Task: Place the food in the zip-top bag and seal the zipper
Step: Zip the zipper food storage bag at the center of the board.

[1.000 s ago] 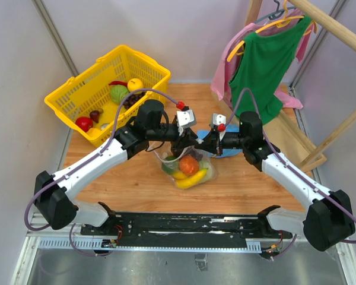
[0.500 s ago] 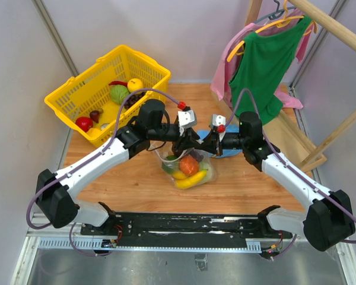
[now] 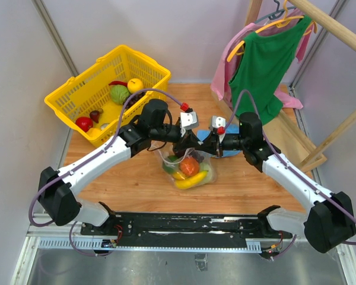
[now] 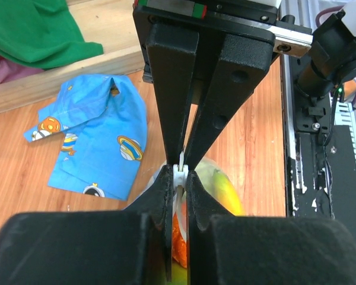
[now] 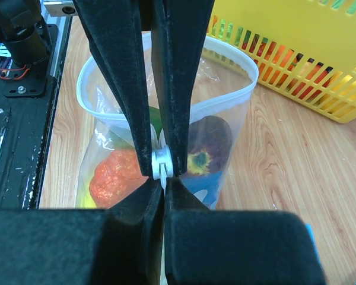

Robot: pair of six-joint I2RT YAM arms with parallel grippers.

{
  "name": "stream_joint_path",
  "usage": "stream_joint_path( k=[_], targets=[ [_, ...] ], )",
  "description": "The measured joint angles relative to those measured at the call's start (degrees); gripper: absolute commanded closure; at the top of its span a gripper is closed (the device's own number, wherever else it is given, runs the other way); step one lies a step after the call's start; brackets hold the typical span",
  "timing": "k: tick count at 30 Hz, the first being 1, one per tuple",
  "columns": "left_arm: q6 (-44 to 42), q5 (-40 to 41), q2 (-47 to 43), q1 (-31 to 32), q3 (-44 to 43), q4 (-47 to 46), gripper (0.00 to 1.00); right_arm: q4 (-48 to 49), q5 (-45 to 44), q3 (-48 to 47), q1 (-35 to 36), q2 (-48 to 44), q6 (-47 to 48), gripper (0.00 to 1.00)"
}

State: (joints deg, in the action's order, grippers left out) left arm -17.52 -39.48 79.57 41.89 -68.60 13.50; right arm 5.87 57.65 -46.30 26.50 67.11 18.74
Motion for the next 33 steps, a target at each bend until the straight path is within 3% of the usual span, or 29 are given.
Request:
stream_joint_path(
  k=[33],
  targets=[
    [-4.8,9.3,-2.3,0.3,-3.1,11.7,1.0,-0.2,-3.5,0.0,0.5,-3.1,-0.4,0.99]
  ],
)
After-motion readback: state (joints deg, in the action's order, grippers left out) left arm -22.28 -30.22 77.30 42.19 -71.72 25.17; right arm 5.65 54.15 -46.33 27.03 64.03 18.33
